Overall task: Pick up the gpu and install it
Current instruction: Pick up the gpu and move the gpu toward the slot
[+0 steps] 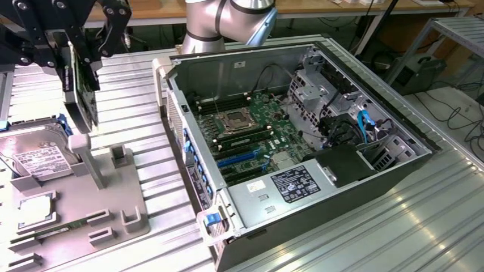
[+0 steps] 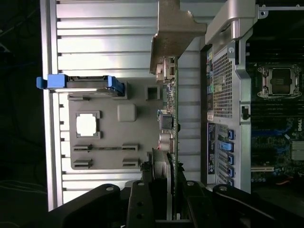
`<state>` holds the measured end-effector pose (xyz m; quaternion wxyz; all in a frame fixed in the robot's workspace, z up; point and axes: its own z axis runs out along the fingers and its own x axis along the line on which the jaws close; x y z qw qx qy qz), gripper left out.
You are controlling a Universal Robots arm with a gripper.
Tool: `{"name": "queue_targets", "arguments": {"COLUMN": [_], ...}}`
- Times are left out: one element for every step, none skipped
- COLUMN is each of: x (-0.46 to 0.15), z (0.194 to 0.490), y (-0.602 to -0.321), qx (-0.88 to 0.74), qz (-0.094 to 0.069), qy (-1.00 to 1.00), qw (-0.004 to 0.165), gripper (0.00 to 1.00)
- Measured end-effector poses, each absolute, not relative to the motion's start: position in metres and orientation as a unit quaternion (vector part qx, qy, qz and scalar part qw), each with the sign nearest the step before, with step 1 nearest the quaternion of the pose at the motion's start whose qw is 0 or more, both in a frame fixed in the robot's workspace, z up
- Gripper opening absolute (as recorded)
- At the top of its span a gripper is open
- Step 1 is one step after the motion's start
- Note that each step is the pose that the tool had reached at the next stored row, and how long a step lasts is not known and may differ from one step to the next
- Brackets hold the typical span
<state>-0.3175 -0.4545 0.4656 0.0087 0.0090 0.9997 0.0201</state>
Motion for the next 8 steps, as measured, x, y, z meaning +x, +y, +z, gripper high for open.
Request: {"name": "queue_targets", "arguments": {"x": [-0.3175,-0.3175,-0.3175,-0.3175,-0.3175,-0.3175,-0.3175,-0.3175], "z": [0.4688,0.4713,0.4731,0.4765,0.4781,0.4780,0.4781,0.4780], "y": [-0.4546,-0.4546,-0.4546,-0.4546,-0.4546,-0.4546,-0.4545,-0.4545], "qx": [0.009,0.009,0.009,0.009,0.009,0.009,0.009,0.009], "qz": [0.020,0.020,0.020,0.020,0.020,0.020,0.020,0.020], "qy": [1.000,1.000,1.000,1.000,1.000,1.000,1.000,1.000], "qw": [0.009,0.009,0.009,0.009,0.009,0.009,0.009,0.009], "gripper": [0.28,0.28,0.28,0.28,0.28,0.28,0.28,0.28]}}
